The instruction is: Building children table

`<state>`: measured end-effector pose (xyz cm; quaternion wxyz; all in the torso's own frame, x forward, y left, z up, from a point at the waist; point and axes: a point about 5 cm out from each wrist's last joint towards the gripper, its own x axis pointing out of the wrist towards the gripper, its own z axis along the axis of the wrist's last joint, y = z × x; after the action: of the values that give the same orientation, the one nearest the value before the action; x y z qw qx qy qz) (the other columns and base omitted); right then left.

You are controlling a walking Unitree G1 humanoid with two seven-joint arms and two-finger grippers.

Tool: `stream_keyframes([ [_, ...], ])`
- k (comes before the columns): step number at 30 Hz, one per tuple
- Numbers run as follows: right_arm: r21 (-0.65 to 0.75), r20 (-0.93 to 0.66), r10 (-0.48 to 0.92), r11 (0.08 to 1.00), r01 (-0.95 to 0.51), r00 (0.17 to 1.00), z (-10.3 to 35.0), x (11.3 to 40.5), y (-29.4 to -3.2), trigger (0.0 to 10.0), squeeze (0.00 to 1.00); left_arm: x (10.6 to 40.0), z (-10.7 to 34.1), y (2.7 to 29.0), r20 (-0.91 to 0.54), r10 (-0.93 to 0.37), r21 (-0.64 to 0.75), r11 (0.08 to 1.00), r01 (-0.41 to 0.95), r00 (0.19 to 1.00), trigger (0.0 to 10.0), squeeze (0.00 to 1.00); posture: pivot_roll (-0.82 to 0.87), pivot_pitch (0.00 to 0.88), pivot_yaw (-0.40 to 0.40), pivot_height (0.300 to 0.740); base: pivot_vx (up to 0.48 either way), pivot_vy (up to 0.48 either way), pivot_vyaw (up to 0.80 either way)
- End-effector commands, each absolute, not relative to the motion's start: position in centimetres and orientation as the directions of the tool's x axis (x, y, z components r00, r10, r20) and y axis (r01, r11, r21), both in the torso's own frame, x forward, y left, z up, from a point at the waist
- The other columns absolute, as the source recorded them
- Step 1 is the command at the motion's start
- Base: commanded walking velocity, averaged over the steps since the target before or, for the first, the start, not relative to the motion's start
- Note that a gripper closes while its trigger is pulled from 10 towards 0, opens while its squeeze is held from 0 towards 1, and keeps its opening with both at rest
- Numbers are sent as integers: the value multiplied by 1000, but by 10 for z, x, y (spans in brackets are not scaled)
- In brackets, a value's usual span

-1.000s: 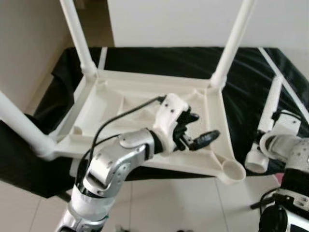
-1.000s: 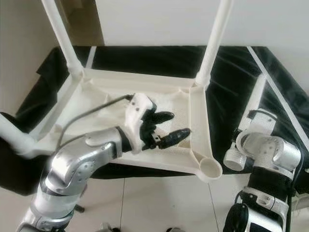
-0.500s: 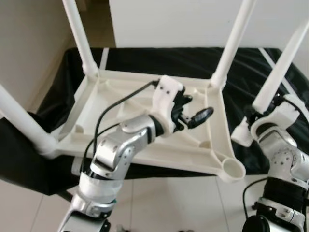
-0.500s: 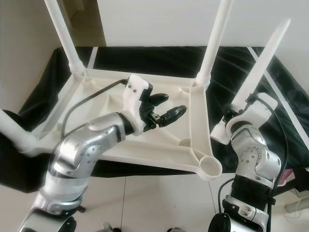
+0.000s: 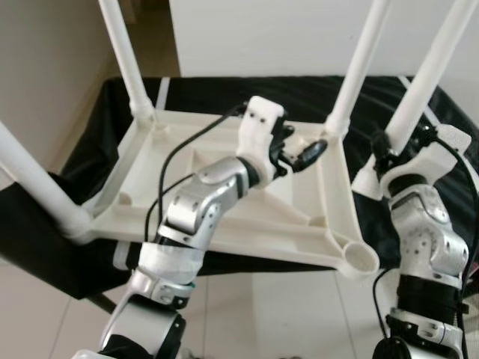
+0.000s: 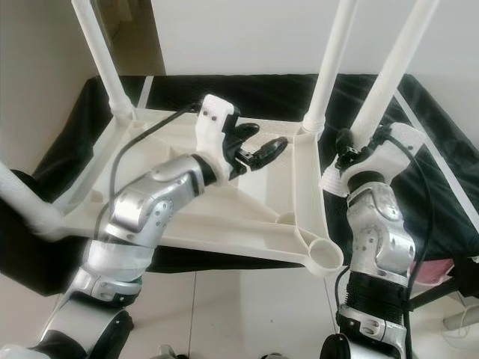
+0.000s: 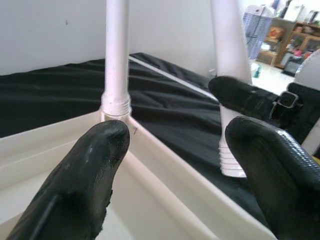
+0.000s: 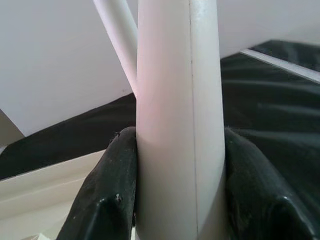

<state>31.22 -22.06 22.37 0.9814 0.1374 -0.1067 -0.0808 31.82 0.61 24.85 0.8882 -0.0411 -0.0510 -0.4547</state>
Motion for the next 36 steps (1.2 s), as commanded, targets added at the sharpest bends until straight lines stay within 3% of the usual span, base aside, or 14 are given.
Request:
stream_keyframes([
  [1,262,206,-184,957,127,961,225,312,-218,10000,0,319,243,7,114,-775,-24,623,781,622,10000,0,-87,40,6,740,0,0,0],
  [3,151,263,-157,981,120,952,226,312,-214,10000,0,320,231,8,98,-733,56,679,732,673,10000,0,-60,35,-27,740,0,0,0],
  [6,113,296,-145,987,116,944,225,312,-210,10000,0,324,228,8,89,-713,90,701,708,695,10000,0,-54,29,-39,740,0,0,0],
  [14,91,366,-121,991,94,923,226,311,-204,10000,0,333,233,5,110,-689,49,723,689,716,10000,0,-38,11,-47,740,0,0,0],
  [19,68,395,-42,998,16,918,225,311,-194,10000,0,337,234,4,113,-696,38,716,697,709,10000,0,-32,0,-48,740,0,0,0],
  [23,57,427,74,992,-109,901,224,307,-181,10000,0,350,235,9,83,-628,17,777,629,773,10000,0,-7,0,-62,740,0,0,0],
  [31,38,417,236,960,-277,878,216,299,-165,10000,0,357,240,16,93,-594,55,804,591,799,10000,0,-3,0,-70,740,0,0,0],
  [36,30,387,335,926,-375,859,204,292,-153,10000,0,364,243,19,79,-585,-7,809,587,807,10000,0,-7,0,-69,740,0,0,0],
])
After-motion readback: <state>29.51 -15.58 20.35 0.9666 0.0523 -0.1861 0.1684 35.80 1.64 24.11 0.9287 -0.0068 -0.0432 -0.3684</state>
